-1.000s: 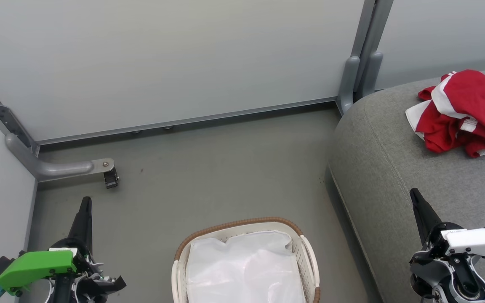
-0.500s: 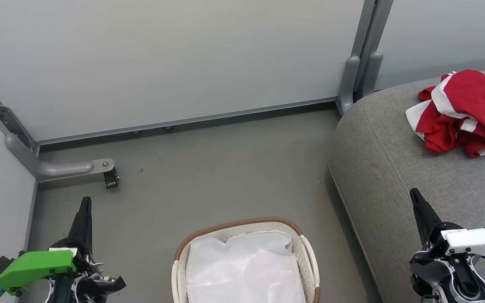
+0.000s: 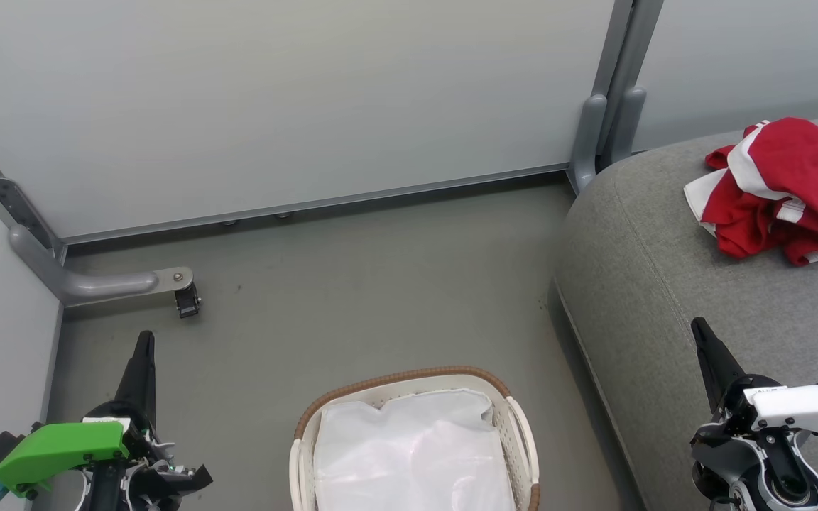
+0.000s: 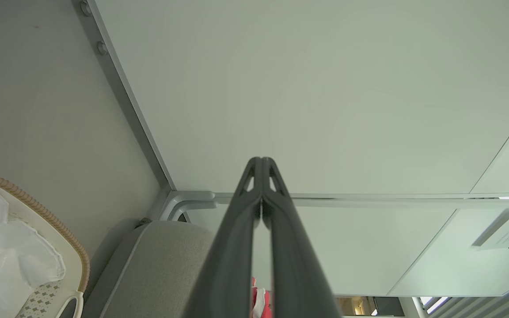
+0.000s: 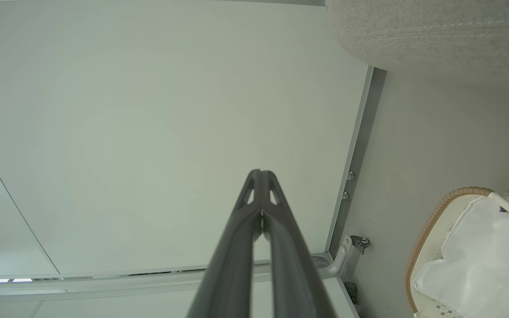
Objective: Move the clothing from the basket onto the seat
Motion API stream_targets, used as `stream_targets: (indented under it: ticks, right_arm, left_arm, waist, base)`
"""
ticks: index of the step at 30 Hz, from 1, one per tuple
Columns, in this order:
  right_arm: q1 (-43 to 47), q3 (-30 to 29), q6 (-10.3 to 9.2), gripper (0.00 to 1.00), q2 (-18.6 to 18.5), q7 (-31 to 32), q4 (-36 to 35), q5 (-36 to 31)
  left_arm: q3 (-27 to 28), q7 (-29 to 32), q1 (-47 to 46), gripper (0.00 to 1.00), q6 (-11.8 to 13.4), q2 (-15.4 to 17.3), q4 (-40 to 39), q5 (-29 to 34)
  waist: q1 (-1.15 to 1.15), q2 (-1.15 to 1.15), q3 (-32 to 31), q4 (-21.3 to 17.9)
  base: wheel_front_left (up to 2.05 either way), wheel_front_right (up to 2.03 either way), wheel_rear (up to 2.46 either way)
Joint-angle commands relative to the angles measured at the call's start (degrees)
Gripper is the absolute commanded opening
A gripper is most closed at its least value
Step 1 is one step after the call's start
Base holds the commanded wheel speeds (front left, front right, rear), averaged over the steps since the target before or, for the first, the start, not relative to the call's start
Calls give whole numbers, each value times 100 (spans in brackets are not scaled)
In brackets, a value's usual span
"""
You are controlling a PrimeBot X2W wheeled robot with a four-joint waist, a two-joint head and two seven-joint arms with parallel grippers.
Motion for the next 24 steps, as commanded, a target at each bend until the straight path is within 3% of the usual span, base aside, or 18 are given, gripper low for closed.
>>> stream_targets:
  ticks: [1, 24]
  right_arm:
    - [60, -11, 0, 0, -34, 15, -25, 20]
    - [60, -10, 0, 0, -33, 15, -24, 21]
  left_arm:
    - [24, 3, -73, 0, -36, 6, -6, 24]
    - [32, 12, -74, 0, -36, -1, -6, 37]
  waist:
    - [0, 0, 0, 0]
    - [0, 0, 0, 0]
  base:
    - [0, 0, 0]
    - [0, 0, 0]
